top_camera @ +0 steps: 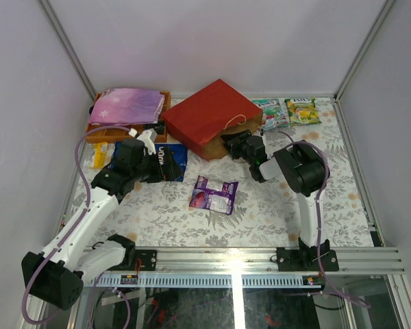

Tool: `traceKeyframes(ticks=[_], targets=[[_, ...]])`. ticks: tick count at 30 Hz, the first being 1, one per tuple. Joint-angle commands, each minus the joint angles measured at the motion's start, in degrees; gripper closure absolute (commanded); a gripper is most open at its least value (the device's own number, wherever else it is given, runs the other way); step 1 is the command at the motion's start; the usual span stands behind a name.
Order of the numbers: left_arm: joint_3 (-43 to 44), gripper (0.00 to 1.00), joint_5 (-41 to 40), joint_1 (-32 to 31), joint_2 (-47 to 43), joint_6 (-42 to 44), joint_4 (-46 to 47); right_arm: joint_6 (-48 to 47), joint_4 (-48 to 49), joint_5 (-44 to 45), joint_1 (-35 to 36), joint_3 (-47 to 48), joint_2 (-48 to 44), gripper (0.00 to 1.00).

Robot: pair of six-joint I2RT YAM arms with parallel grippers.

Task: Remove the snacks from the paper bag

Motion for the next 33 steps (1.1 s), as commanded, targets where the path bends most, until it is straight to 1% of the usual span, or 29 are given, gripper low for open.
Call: traceKeyframes(ticks=[1, 4, 7, 12, 16, 27, 29, 30, 31, 33], targets=[[-0.02, 0.0, 1.31, 0.41, 0.14, 1.47, 2.84, 9.56, 17.18, 3.49, -1.68, 2.94, 6.84, 0.45], [-0.02, 0.0, 1.83, 0.46, 0.38, 1.55, 2.98, 13.87, 22.99, 4.31, -2.96, 6.02, 12.8, 0.47], [-0.02, 0.0, 2.65, 0.54, 0.89, 1.65, 3.11, 14.54, 24.94, 4.32, -3.91, 9.68, 16.29, 0.48], [-0.1, 0.0, 4.0, 0.93, 1.41, 1.71, 3.38, 12.18, 18.65, 3.96, -5.43, 16.59, 18.35, 0.48], [-0.1, 0.0, 4.68, 1.45, 1.54, 1.73, 3.54, 12.4, 13.97, 3.59, -6.41, 23.14, 20.93, 0.48], [-0.28, 0.0, 5.93, 2.02, 1.92, 1.73, 3.82, 9.55, -2.06, 1.94, -6.72, 38.85, 24.91, 0.49], [-0.33, 0.0, 5.99, 2.04, 1.97, 1.76, 3.82, 9.38, -4.15, 1.37, -6.71, 41.0, 25.59, 0.52], [-0.29, 0.0, 5.95, 2.02, 1.97, 1.76, 3.82, 9.25, -4.88, 0.89, -6.72, 41.3, 25.89, 0.56], [-0.28, 0.0, 5.92, 2.11, 2.04, 1.76, 3.82, 9.26, -5.0, 0.6, -6.73, 41.35, 26.02, 0.6], [-0.34, 0.0, 5.95, 2.12, 2.04, 1.74, 3.82, 9.51, -4.15, -0.09, -6.77, 41.31, 25.72, 0.76]])
